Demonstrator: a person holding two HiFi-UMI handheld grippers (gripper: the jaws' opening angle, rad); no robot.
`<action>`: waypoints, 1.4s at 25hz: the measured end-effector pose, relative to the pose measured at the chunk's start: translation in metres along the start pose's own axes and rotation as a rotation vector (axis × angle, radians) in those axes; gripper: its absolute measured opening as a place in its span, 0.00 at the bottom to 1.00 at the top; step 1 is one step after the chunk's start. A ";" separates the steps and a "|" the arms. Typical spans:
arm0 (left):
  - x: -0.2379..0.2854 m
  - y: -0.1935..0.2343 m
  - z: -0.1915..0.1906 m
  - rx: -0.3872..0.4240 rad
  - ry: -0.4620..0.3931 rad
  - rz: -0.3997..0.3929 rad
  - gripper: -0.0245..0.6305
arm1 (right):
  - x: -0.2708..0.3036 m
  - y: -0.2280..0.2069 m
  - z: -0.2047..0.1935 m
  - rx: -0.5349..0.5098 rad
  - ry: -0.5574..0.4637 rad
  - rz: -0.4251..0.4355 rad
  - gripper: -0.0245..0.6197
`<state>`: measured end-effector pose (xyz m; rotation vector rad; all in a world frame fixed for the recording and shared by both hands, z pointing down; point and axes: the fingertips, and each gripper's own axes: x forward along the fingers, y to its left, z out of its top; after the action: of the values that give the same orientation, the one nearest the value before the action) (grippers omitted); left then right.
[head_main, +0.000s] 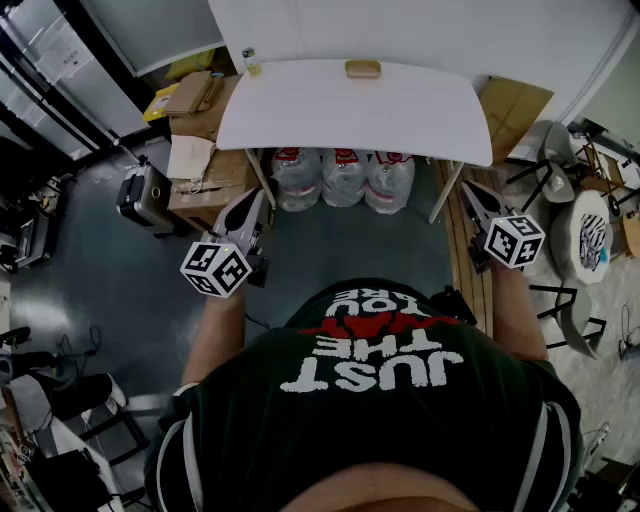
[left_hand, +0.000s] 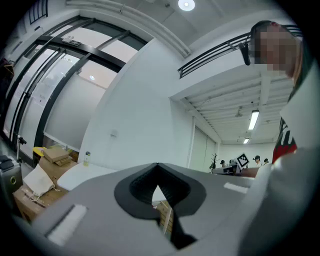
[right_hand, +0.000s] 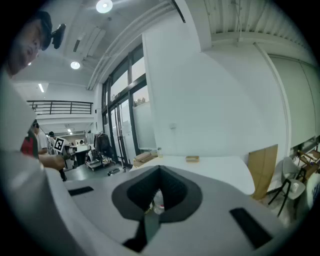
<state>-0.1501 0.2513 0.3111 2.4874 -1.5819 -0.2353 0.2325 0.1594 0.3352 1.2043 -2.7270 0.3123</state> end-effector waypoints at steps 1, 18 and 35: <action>0.000 0.001 0.000 0.003 0.000 -0.004 0.04 | 0.000 0.001 0.000 0.001 -0.002 -0.001 0.05; -0.008 0.032 0.007 -0.015 -0.005 -0.034 0.04 | 0.026 0.026 0.007 -0.016 0.012 -0.021 0.05; -0.021 0.130 -0.004 -0.060 0.026 -0.027 0.04 | 0.097 0.046 0.006 0.002 0.029 -0.089 0.05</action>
<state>-0.2718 0.2163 0.3468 2.4585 -1.5092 -0.2495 0.1336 0.1190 0.3442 1.3062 -2.6399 0.3194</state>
